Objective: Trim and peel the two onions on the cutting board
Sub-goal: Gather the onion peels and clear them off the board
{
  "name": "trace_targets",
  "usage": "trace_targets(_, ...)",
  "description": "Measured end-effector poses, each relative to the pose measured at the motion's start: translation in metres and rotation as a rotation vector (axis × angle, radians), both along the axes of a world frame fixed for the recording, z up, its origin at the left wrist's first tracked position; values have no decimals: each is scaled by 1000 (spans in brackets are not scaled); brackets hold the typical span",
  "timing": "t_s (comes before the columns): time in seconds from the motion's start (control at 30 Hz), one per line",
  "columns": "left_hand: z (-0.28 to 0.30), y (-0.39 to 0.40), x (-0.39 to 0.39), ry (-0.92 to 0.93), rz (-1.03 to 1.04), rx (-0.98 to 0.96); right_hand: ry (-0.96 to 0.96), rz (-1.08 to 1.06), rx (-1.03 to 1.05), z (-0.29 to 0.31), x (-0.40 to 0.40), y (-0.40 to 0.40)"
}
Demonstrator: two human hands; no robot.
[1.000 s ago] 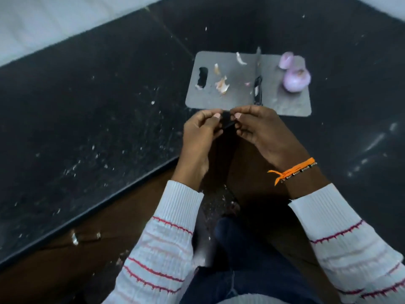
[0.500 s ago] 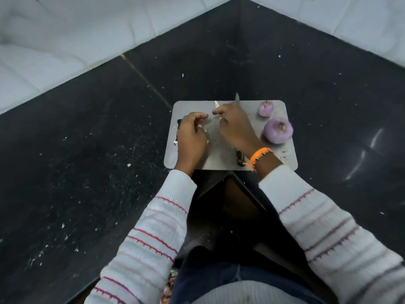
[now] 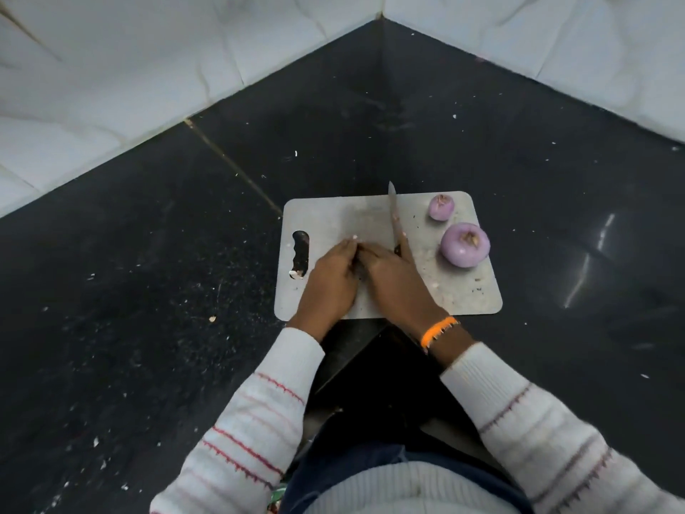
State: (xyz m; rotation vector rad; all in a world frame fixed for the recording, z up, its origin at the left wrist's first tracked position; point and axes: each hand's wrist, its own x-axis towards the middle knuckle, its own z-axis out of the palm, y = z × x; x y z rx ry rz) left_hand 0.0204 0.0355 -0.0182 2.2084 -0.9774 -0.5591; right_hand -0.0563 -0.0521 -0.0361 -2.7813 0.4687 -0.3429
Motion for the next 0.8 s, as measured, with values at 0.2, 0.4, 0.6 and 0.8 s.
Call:
trace_targets(0.2,7,31,-2,-57,99,7,32,-145,-26,5,-22,4)
trace_targets(0.4,-14,36,-20,-116,63,259,22,-136,-124,-12,-13,15)
trace_targets(0.6,-14,25,-24,-24,-107,-4,-189,-284,-20,12,5,-9)
trace_targets(0.8,-11,20,-17,-12,-74,-107,-137,-468,230,22,29,-47)
